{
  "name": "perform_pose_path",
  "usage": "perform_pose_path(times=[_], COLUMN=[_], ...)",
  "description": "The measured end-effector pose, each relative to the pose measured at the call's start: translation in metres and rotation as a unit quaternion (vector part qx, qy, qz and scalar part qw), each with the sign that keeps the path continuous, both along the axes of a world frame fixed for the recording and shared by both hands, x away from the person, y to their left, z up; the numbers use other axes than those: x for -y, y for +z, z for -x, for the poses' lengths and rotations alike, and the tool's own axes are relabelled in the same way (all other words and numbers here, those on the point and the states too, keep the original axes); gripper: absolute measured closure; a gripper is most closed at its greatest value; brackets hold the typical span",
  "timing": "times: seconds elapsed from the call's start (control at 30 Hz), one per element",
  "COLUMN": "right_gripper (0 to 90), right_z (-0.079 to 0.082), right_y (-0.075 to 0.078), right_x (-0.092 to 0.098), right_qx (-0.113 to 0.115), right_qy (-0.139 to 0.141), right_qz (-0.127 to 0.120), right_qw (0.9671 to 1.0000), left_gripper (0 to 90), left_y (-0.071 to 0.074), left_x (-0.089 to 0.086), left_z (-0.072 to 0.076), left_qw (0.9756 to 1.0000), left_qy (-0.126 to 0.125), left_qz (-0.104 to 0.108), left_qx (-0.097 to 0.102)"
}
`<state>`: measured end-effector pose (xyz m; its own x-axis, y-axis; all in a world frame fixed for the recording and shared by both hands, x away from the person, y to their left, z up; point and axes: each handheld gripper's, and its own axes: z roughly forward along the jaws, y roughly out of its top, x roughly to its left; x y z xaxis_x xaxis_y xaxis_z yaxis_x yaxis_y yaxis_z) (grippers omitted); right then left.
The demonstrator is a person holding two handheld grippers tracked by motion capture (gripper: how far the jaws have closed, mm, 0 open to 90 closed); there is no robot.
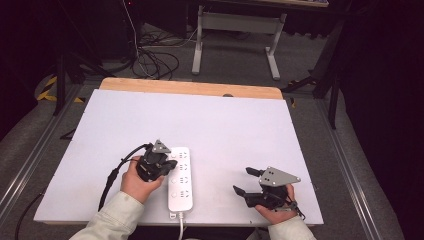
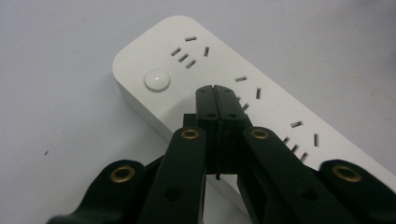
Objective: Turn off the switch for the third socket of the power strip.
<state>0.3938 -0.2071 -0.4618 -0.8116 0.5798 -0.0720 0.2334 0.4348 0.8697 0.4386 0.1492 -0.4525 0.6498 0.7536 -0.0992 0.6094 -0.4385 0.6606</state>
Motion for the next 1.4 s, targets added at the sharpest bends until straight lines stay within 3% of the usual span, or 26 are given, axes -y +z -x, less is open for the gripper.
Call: perform_pose_path(times=[0.43,0.87,1.4], right_gripper=[26.8,26.7,26.8], right_z=[0.0004,0.0005,0.0006], right_y=[0.0003,0.0002,-0.0003], right_x=[0.0004,0.0001,-0.0005], right_qx=[0.0,-0.001,-0.002], right_qy=[0.0,0.001,-0.001], right_qz=[-0.002,-0.001,0.001], right_qw=[1.0,1.0,1.0], left_gripper=[89.8,89.9,90.0], left_y=[-0.0027,-0.0046,-0.0047], left_x=[0.0013,-0.0004,0.004], left_z=[0.0007,0.0003,0.0041], left_qw=[0.9999,0.9999,0.9994], left_qy=[0.0,-0.004,-0.004], left_qz=[-0.012,-0.005,-0.023], left_qx=[0.01,0.009,0.024])
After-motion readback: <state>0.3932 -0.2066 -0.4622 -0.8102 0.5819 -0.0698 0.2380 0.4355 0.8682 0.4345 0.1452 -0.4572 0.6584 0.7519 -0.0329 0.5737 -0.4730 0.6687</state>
